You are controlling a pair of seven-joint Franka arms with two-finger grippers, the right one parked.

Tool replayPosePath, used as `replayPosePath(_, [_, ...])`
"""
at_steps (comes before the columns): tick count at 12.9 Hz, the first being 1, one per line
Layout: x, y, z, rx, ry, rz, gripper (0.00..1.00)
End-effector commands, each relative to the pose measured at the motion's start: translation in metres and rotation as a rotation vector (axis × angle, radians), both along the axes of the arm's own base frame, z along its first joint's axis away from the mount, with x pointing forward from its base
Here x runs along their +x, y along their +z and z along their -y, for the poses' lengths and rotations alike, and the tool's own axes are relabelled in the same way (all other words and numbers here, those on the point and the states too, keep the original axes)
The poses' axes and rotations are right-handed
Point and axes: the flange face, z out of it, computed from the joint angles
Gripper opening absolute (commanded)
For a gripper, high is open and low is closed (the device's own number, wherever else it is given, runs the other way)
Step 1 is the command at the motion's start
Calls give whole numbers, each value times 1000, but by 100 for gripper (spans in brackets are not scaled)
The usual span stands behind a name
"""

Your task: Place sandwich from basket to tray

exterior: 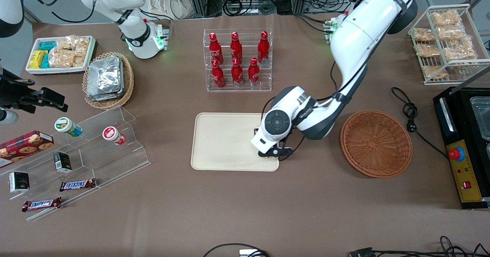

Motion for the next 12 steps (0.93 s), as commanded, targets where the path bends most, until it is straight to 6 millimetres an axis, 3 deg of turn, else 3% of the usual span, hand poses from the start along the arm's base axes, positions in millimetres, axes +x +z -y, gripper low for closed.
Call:
replayPosePath(1, [-3, 59, -30, 52, -65, -21, 100])
replayPosePath(2, [-7, 72, -36, 61, -65, -5, 100])
replayPosePath(4, [-11, 96, -68, 67, -32, 64, 100])
replayPosePath(6, [-40, 110, -83, 73, -34, 136, 100])
replayPosePath(9, [-67, 140, -128, 102, 29, 199, 100])
replayPosePath(12, [-61, 178, -176, 91, 123, 233, 100])
